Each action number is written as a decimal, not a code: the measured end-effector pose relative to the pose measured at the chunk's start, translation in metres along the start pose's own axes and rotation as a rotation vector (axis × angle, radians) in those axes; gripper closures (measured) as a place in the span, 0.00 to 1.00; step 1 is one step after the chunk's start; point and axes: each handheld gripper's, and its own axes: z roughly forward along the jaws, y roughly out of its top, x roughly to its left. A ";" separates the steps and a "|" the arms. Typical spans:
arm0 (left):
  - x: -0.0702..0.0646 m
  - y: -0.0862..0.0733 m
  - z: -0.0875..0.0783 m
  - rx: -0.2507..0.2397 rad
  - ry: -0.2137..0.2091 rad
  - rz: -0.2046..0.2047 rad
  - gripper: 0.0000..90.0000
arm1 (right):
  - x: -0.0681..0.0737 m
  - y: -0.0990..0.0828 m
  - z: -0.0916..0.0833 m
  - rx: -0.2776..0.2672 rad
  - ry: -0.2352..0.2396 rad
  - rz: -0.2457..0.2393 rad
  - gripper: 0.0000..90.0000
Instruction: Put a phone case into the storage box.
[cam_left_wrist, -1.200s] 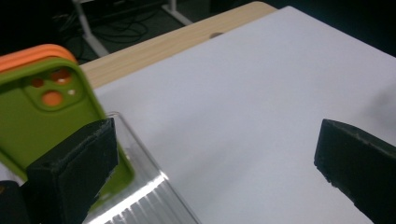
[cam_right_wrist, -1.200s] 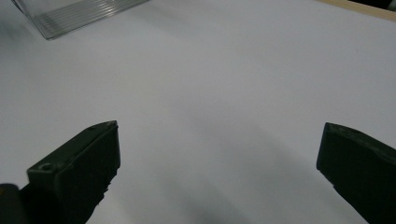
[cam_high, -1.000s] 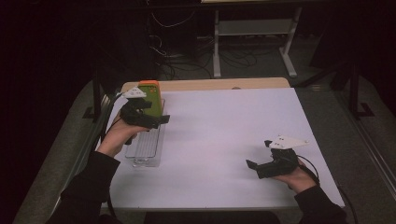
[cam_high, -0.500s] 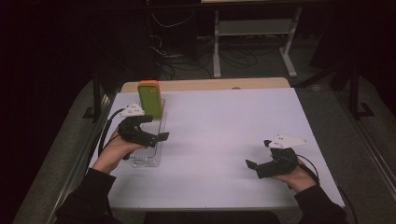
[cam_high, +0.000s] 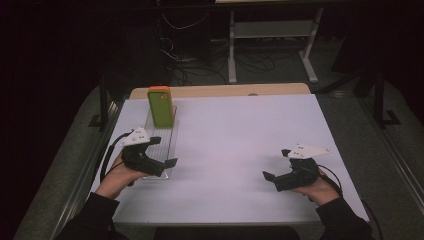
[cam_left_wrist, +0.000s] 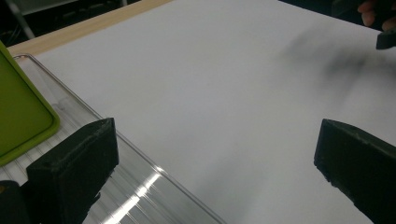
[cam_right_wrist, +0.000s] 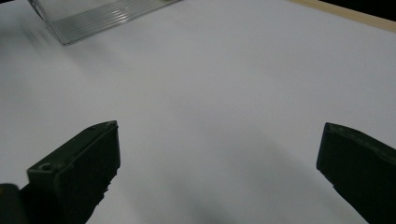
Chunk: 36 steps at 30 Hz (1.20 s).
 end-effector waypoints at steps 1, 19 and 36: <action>-0.002 -0.003 -0.001 -0.007 -0.002 -0.007 0.00 | 0.000 0.000 0.000 0.000 0.000 0.000 0.00; -0.010 -0.029 -0.004 0.015 -0.023 -0.004 0.00 | 0.004 0.002 -0.002 -0.004 0.012 -0.009 0.00; -0.010 -0.030 -0.002 0.020 -0.035 0.001 0.00 | 0.004 0.002 -0.001 -0.003 0.009 -0.018 0.00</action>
